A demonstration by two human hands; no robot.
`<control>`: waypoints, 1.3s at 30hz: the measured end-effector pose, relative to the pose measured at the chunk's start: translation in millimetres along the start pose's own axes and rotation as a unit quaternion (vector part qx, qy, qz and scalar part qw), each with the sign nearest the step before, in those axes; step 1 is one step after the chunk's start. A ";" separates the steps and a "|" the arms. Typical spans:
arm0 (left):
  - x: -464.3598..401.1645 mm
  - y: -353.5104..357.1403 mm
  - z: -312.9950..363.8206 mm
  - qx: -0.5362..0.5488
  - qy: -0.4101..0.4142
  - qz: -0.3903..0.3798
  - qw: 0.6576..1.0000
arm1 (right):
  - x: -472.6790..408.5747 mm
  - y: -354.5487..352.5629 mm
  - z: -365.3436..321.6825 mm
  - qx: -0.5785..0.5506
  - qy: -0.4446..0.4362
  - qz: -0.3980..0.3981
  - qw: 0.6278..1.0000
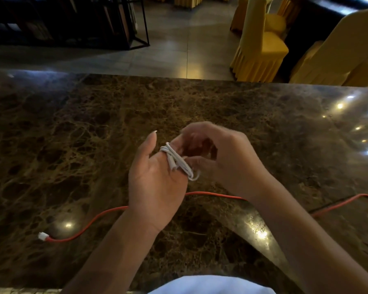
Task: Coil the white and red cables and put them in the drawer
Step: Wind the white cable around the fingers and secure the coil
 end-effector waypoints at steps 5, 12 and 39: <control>0.9 -5.0 2.8 0.015 0.049 0.057 0.997 | 10.5 -3.2 1.0 0.100 0.025 0.072 0.992; -0.5 -6.1 7.1 0.002 0.074 0.068 0.995 | 22.1 6.8 2.4 0.015 0.065 -0.021 0.998; -26.4 -13.8 11.6 -0.088 0.049 0.072 0.992 | 20.8 20.2 -15.2 0.146 -0.148 0.015 0.978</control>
Point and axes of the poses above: each hand's wrist, its own x-axis away from the middle knuckle, its own y-axis out of the palm, z = x × y, the point moved 6 cm from there along -x, towards the middle knuckle, and after that the axes turned 13 degrees about z, right-handed, at the moved point
